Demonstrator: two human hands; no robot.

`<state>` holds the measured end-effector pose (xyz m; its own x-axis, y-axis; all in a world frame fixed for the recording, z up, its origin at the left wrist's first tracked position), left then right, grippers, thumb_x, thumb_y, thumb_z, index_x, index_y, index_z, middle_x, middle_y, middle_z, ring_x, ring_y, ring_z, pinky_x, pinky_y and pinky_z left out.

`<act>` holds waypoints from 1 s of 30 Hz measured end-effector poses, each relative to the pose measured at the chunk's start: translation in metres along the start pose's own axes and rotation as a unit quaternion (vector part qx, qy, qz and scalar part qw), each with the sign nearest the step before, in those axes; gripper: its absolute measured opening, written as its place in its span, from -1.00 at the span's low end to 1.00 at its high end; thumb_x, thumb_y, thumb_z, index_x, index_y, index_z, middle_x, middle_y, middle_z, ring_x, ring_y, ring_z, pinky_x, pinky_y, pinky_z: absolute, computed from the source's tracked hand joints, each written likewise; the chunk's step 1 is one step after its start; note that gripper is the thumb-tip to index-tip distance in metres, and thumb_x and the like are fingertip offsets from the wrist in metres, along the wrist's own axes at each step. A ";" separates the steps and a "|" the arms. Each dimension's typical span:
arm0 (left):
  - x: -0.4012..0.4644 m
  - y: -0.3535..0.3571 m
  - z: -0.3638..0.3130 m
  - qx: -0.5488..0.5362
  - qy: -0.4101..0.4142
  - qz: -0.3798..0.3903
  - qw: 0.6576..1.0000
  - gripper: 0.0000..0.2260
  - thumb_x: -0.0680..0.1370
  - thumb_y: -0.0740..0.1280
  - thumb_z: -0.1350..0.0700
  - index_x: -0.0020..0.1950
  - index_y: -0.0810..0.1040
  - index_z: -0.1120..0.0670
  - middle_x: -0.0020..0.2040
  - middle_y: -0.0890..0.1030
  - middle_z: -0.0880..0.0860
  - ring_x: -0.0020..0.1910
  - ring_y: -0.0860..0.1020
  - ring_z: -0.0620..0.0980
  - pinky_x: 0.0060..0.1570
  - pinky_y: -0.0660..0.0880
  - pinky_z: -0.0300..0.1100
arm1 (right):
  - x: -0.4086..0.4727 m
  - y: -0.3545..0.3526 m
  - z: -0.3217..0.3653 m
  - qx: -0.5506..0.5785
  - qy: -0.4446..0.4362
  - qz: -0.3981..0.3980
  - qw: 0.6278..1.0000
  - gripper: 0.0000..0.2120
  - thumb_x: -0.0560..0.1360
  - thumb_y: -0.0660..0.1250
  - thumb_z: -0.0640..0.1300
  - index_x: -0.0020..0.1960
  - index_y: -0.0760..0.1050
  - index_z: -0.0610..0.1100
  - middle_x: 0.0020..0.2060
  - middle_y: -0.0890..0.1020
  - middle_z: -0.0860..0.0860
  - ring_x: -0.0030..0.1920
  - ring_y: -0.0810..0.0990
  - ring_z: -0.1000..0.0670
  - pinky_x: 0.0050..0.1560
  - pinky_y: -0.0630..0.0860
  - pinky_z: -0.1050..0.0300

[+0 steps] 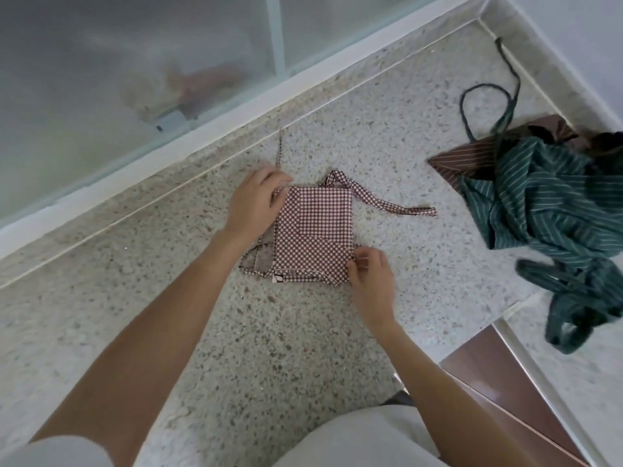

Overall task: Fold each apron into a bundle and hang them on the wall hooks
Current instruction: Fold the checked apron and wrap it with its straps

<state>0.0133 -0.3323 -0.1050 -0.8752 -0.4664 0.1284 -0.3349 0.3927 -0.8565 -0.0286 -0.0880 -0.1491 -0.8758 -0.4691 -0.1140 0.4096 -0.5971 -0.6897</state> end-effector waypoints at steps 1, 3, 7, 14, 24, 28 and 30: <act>-0.012 -0.001 -0.012 -0.013 0.047 0.016 0.999 -0.75 0.58 0.21 0.02 0.17 0.57 0.08 0.14 0.56 0.05 0.14 0.49 0.02 0.09 0.42 -0.13 | 0.000 -0.003 0.009 -0.007 -0.063 0.000 0.998 -0.81 0.49 0.33 -0.22 0.10 0.46 -0.19 0.09 0.47 -0.04 0.01 0.48 0.06 0.06 0.54 0.06; -0.050 0.012 -0.026 -0.001 0.113 0.081 0.990 -0.66 0.55 0.20 -0.10 0.19 0.56 0.05 0.16 0.54 0.02 0.16 0.45 -0.01 0.14 0.37 -0.15 | -0.010 0.000 0.029 -0.072 -0.227 0.048 0.970 -0.74 0.46 0.34 -0.17 0.14 0.46 -0.18 0.22 0.44 -0.14 0.21 0.40 -0.03 0.23 0.41 0.02; -0.117 0.051 -0.019 0.063 0.119 0.190 0.972 -0.42 0.43 0.22 -0.28 0.34 0.41 0.01 0.32 0.43 0.03 0.32 0.32 -0.01 0.32 0.27 0.02 | -0.026 0.024 0.033 -0.270 -0.420 0.163 0.851 -0.62 0.37 0.37 -0.02 0.16 0.45 -0.09 0.25 0.48 -0.12 0.32 0.39 -0.16 0.38 0.23 -0.15; -0.123 0.065 -0.005 0.083 0.087 0.237 0.964 -0.26 0.40 0.37 -0.25 0.46 0.26 0.05 0.45 0.29 0.01 0.42 0.23 0.01 0.41 -0.04 -0.07 | -0.005 0.035 0.026 -0.375 -0.457 0.198 0.782 -0.68 0.32 0.49 -0.16 0.05 0.57 -0.18 0.10 0.62 -0.13 0.16 0.58 -0.14 0.34 0.23 -0.21; -0.144 0.062 -0.016 0.090 0.165 0.188 0.964 -0.44 0.43 0.25 -0.30 0.27 0.44 0.03 0.41 0.36 0.03 0.43 0.21 0.01 0.45 0.07 0.01 | -0.020 0.016 0.029 -0.328 -0.487 0.231 0.776 -0.77 0.59 0.02 0.01 0.02 0.38 -0.08 0.29 0.47 -0.18 0.40 0.30 -0.24 0.46 0.01 -0.21; -0.141 0.063 -0.014 0.040 0.138 0.210 0.967 -0.42 0.41 0.28 -0.32 0.27 0.42 0.03 0.44 0.33 0.02 0.43 0.26 -0.01 0.47 0.07 0.01 | -0.010 0.008 0.023 -0.182 -0.388 0.316 0.846 -0.70 0.64 -0.13 0.04 0.09 0.30 -0.08 0.11 0.59 -0.11 0.18 0.55 -0.04 0.41 0.25 -0.10; -0.131 0.059 -0.008 -0.002 0.053 0.227 0.972 -0.37 0.40 0.32 -0.30 0.32 0.38 0.04 0.36 0.42 -0.01 0.32 0.38 -0.02 0.42 0.22 0.03 | 0.010 0.000 0.029 -0.085 -0.285 0.306 0.905 -0.72 0.63 -0.09 0.06 0.07 0.30 -0.09 -0.16 0.54 0.03 -0.25 0.55 0.21 -0.09 0.53 0.26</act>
<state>0.1060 -0.2418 -0.1680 -0.9643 -0.1596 -0.2115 0.0933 0.5427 -0.8347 -0.0295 -0.1116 -0.1293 -0.2056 -0.9658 -0.1579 0.6853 -0.0269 -0.7277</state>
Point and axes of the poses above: each hand's wrist, its own x-axis towards the middle knuckle, its own y-axis out of the palm, z = x × y, the point moved 9 cm from there along x, towards the middle knuckle
